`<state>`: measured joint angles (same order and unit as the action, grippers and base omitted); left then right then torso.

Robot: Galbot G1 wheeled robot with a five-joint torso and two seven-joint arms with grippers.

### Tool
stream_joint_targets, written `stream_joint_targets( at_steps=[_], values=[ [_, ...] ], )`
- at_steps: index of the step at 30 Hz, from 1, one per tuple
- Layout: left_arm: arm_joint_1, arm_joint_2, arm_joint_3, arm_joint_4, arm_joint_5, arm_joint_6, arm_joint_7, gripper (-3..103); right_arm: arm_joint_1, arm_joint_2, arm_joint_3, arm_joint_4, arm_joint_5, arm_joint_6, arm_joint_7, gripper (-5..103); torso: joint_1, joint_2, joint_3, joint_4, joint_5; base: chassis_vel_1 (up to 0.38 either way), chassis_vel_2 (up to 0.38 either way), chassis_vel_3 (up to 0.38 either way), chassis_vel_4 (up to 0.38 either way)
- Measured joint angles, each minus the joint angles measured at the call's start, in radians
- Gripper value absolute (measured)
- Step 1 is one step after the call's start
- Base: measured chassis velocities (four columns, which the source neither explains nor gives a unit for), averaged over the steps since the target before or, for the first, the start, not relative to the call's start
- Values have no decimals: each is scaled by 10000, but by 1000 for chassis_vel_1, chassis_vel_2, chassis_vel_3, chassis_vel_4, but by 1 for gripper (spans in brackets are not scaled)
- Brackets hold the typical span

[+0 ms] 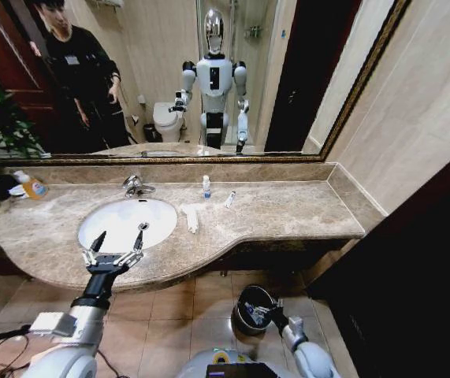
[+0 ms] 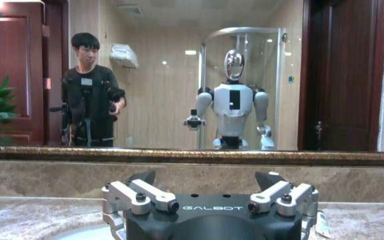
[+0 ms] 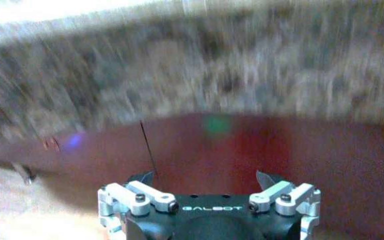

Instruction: Pick up the trash from the sink and place it in the trash bin.

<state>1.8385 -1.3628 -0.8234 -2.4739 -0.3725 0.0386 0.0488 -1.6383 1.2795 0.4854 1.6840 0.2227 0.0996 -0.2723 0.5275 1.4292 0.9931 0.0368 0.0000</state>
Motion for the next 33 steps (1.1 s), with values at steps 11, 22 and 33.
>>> stream_joint_targets(
  at_steps=[11,22,33],
  values=[
    [0,0,1,1,0,0,0,100,-220,-669,483,3583,773,-1285,543,100,0,0,0,-2,-1,0,0,0,0],
    [0,-1,0,0,0,0,0,100,3179,-1546,-691,4223,2112,-3603,3021,100,1,-2,1,0,-2,0,0,0,0],
    [0,0,1,1,0,0,0,100,6934,-1396,-3001,2058,3239,-4443,3563,100,2,-3,2,0,-1,0,0,0,0]
  ],
)
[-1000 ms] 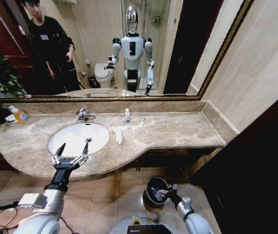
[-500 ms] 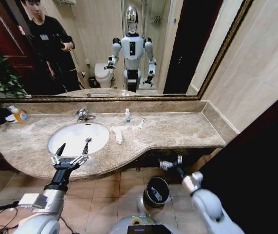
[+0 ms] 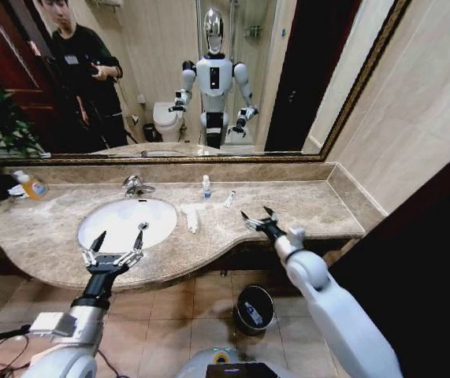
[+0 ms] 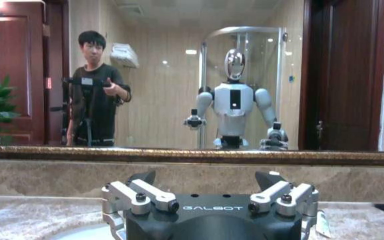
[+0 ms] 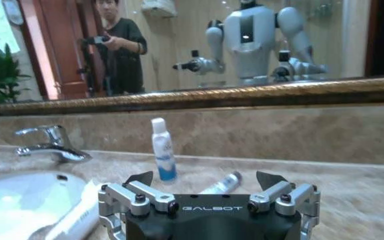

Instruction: Pick up the trash from the sink and place it in the trash bin.

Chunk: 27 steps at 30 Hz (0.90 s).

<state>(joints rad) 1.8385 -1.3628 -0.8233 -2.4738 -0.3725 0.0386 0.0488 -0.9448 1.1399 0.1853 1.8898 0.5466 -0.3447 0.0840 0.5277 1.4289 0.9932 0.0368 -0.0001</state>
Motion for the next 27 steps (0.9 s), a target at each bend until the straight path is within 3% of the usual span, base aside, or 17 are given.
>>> stream_joint_targets(
  at_steps=[11,27],
  values=[
    [0,-1,-1,0,0,0,-1,100,3126,902,-1311,-3435,84,45,33,100,1,0,0,1,-1,0,0,0,0],
    [0,-1,-1,0,0,0,-1,100,4391,3014,-1850,-6293,-127,-182,1983,100,-1,1,-1,2,-2,0,0,0,0]
  ],
)
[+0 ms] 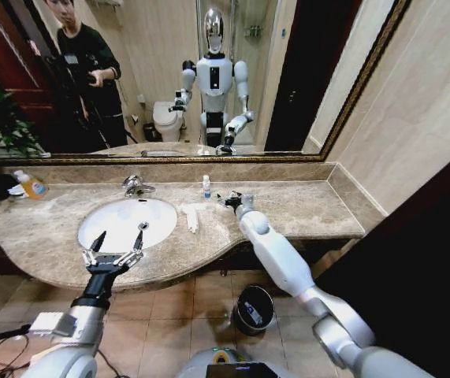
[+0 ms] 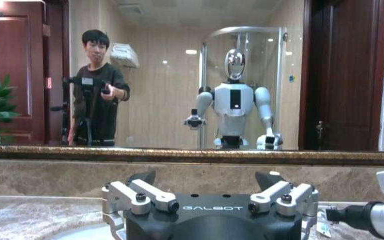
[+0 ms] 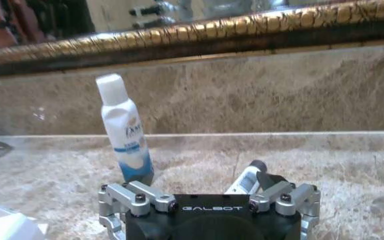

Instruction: Pick up the trash from the sink and place it in the trash bin.

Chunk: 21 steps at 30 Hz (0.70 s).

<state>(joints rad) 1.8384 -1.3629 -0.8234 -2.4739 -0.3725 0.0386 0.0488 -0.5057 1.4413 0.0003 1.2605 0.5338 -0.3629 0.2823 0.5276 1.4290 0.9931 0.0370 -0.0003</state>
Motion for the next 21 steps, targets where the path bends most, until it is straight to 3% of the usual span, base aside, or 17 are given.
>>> stream_joint_targets(
  at_steps=[4,9,10,12,13,15,16,19,21],
  values=[
    [0,0,0,0,0,0,0,100,18,65,38,-229,-164,1,38,100,0,0,0,-2,0,0,0,0,0],
    [0,0,0,0,0,0,0,100,-37,-2,115,-295,-269,55,-133,80,0,0,0,-2,1,0,0,0,0],
    [0,0,0,0,0,0,0,100,-50,-17,134,-305,-295,65,-168,80,0,0,0,-2,2,0,0,0,0],
    [0,0,0,0,0,0,0,100,-77,-38,202,-347,-382,107,-232,70,0,0,-1,-2,3,0,0,0,0],
    [0,0,0,0,0,0,0,100,-77,-38,202,-347,-382,107,-232,70,0,0,-1,-2,3,0,0,0,0],
    [1,0,0,0,0,0,0,100,-115,-72,276,-395,-446,138,-266,58,0,1,0,-1,4,0,0,0,0],
    [1,0,0,0,0,0,0,100,-115,-72,276,-395,-446,138,-266,58,0,1,0,-1,4,0,0,0,0],
    [0,0,0,0,0,0,0,100,-173,-120,335,-411,-557,225,-344,44,0,2,0,-2,4,0,0,0,0],
    [0,0,0,0,0,0,0,100,-193,-123,355,-418,-607,265,-383,42,0,2,0,-2,4,0,0,0,0]
  ],
)
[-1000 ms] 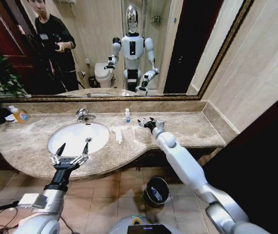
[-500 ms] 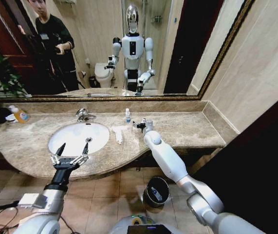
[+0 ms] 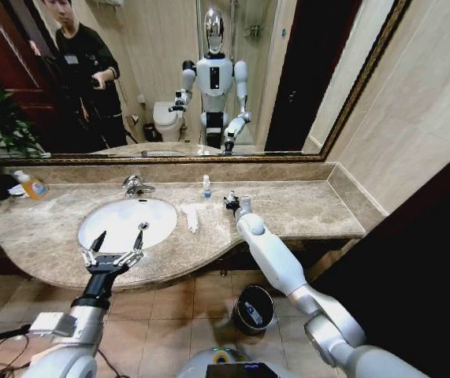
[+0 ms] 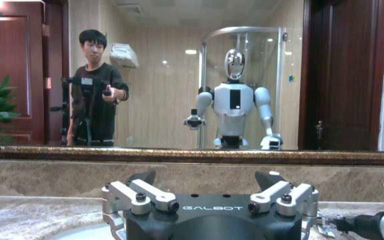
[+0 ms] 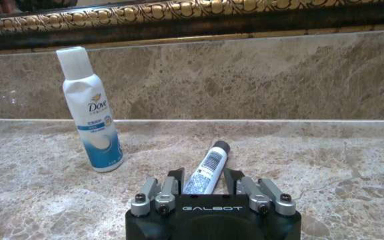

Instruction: Pick up the trash from the sink and place it in the trash bin.

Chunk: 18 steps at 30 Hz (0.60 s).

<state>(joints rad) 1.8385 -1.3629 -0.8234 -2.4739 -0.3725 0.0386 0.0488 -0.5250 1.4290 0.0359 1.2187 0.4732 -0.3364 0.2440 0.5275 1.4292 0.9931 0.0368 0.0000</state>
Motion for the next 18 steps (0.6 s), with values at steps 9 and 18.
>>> stream_joint_targets(
  at_steps=[9,18],
  values=[
    [0,0,0,0,0,0,0,100,-203,15,34,-22,-471,164,-183,25,0,0,0,0,0,0,0,0,0],
    [0,0,0,0,0,0,0,100,-501,-491,-15,1037,-560,300,-223,4,0,0,0,1,0,0,0,0,0]
  ],
)
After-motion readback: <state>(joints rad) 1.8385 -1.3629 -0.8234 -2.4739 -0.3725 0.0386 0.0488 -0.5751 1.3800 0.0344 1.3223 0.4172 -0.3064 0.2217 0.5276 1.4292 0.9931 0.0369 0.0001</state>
